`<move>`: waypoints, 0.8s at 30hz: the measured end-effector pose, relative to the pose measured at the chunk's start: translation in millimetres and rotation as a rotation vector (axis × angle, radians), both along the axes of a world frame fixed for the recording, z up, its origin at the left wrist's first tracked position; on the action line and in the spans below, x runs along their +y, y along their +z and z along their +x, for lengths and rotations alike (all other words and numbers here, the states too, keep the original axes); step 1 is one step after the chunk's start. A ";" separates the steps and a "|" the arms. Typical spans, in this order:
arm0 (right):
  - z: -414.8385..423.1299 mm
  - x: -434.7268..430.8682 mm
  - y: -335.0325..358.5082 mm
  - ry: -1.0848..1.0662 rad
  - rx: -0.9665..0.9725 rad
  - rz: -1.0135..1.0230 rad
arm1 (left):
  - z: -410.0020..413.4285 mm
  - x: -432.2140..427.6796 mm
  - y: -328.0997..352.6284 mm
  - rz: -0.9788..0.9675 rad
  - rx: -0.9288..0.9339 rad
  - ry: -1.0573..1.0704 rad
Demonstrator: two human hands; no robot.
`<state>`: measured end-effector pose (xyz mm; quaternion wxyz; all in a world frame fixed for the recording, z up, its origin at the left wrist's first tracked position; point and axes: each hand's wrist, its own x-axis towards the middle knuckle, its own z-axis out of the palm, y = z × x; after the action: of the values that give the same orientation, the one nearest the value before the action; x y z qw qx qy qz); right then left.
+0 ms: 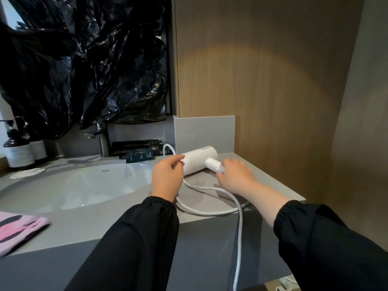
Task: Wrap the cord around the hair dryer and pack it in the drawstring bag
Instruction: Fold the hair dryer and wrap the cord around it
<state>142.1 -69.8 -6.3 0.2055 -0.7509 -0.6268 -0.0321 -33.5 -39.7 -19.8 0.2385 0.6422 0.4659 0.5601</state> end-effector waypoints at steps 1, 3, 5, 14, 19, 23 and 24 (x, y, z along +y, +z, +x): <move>-4.8 -3.3 0.1 0.039 0.059 0.090 | -2.3 -1.8 0.2 0.025 -0.036 0.031; -13.2 -12.0 2.3 0.130 0.220 0.147 | -6.8 -5.8 1.3 0.046 -0.108 0.051; -19.6 -21.6 3.0 0.202 0.185 -0.019 | -11.2 -9.4 2.2 0.035 -0.187 0.034; -12.9 -12.7 -8.4 0.036 -0.120 0.201 | -49.2 -14.8 -1.4 -0.098 -0.020 0.130; 6.2 3.6 -5.5 -0.102 -0.042 -0.084 | -44.6 -21.4 -2.0 -0.061 0.084 0.127; 10.9 7.0 -12.7 -0.119 -0.053 -0.006 | -40.9 -23.4 -4.0 0.069 0.293 0.149; 12.0 6.9 -12.7 -0.135 -0.051 -0.003 | -40.8 -23.0 -5.6 0.125 0.358 0.178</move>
<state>154.1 -62.8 -19.0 0.1857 -0.7908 -0.5797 -0.0640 -74.3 -62.6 -25.4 0.0612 0.7014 0.5198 0.4839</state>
